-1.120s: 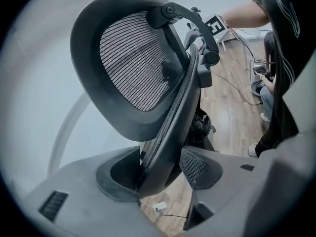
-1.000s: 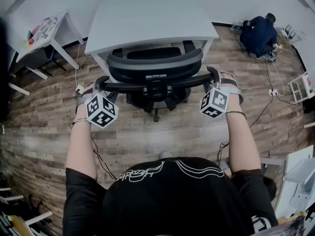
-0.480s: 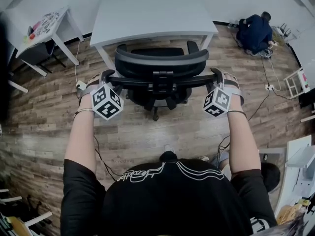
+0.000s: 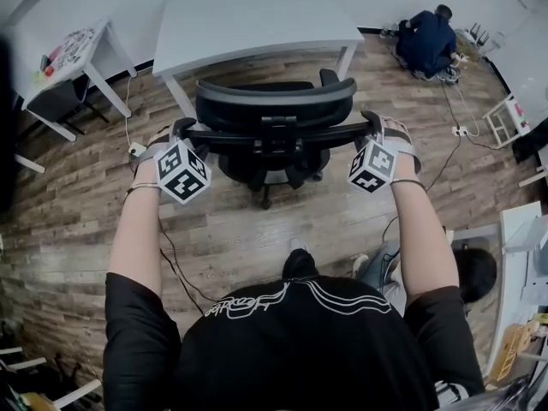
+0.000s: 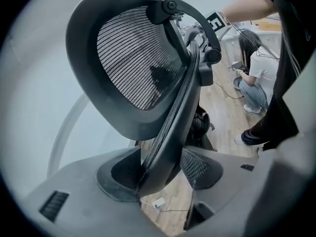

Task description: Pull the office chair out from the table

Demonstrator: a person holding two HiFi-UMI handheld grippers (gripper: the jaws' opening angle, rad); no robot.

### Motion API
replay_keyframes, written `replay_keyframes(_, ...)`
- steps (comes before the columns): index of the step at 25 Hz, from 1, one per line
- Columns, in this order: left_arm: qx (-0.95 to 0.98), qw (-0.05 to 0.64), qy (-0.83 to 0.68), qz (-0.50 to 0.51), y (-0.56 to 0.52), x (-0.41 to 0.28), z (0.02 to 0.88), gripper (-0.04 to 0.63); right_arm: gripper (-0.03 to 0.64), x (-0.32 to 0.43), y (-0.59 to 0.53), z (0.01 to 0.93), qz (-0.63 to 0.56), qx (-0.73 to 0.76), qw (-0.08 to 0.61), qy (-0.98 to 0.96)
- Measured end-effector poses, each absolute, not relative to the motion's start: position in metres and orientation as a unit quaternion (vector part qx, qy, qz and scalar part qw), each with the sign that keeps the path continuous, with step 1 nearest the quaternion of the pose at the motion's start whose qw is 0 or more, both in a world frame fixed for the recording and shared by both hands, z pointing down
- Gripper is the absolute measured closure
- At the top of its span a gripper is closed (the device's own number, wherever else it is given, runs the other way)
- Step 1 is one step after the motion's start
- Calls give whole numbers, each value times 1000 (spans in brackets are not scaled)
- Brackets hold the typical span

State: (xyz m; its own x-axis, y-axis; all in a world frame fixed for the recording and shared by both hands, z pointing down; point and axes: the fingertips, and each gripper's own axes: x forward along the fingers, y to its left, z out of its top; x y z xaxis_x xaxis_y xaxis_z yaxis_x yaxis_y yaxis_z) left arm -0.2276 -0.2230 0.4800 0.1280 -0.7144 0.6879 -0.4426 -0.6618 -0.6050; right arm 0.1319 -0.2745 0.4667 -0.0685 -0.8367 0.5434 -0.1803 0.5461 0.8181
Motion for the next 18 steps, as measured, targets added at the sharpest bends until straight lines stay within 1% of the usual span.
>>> replay_keyframes(6,-743,134,385,-531,-185,-230,480,359,393,130,-231,466,-292,385,560,-673)
replay_keyframes(13,-746,145,380,-527,-150,-228,480,359,393,133,-193,468,-282,394,566,-667)
replay_keyframes(18,-749,162,383,-516,-110,-223,490,359,393,138,-151,479,-280,408,566,-659)
